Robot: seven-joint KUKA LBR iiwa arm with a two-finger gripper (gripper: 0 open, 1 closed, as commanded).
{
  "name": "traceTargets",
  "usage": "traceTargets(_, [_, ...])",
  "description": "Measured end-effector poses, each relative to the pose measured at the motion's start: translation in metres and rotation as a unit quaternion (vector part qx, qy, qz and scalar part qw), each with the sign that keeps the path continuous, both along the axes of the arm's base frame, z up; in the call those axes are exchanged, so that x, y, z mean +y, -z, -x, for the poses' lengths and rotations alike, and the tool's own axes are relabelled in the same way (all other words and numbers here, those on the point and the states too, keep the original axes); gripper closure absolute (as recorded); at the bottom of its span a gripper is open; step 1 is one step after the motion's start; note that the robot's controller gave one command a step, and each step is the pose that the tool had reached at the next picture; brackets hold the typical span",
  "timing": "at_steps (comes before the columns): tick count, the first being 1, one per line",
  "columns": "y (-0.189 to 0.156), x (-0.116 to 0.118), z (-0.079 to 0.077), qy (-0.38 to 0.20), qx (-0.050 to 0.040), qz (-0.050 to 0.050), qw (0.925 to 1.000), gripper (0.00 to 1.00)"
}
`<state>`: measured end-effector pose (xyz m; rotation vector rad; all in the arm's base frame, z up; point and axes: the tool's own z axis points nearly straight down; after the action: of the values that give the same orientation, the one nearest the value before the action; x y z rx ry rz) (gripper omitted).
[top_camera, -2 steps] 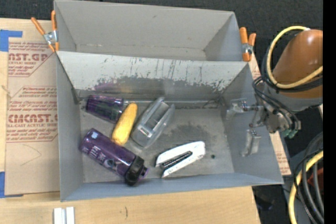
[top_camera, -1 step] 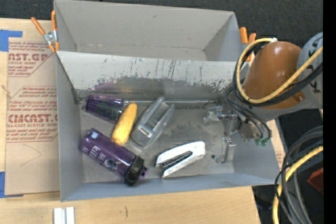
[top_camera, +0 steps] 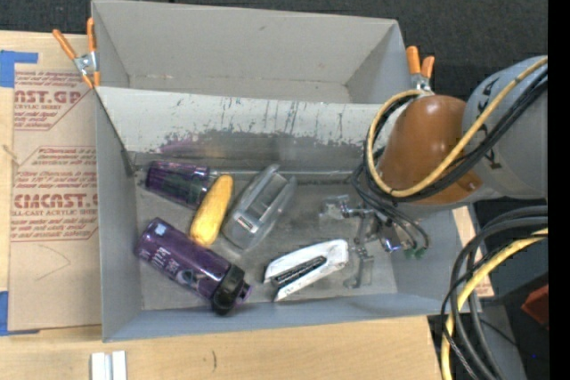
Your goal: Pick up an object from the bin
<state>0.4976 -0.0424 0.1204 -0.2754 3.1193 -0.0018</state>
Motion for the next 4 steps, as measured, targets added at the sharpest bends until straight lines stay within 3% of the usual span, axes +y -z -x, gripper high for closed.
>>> traceTargets(1, [0.014, 0.002, 0.0, -0.013, 0.0021, 0.001, 0.9999, 0.0])
traceTargets(2, [0.007, -0.015, -0.018, -0.087, 0.0045, -0.002, 0.9962, 0.0])
traceTargets(3, [0.001, -0.033, -0.025, -0.083, 0.0006, 0.0, 0.9965, 0.0])
traceTargets(4, [0.003, -0.032, -0.036, -0.115, 0.0046, -0.001, 0.9934, 0.0])
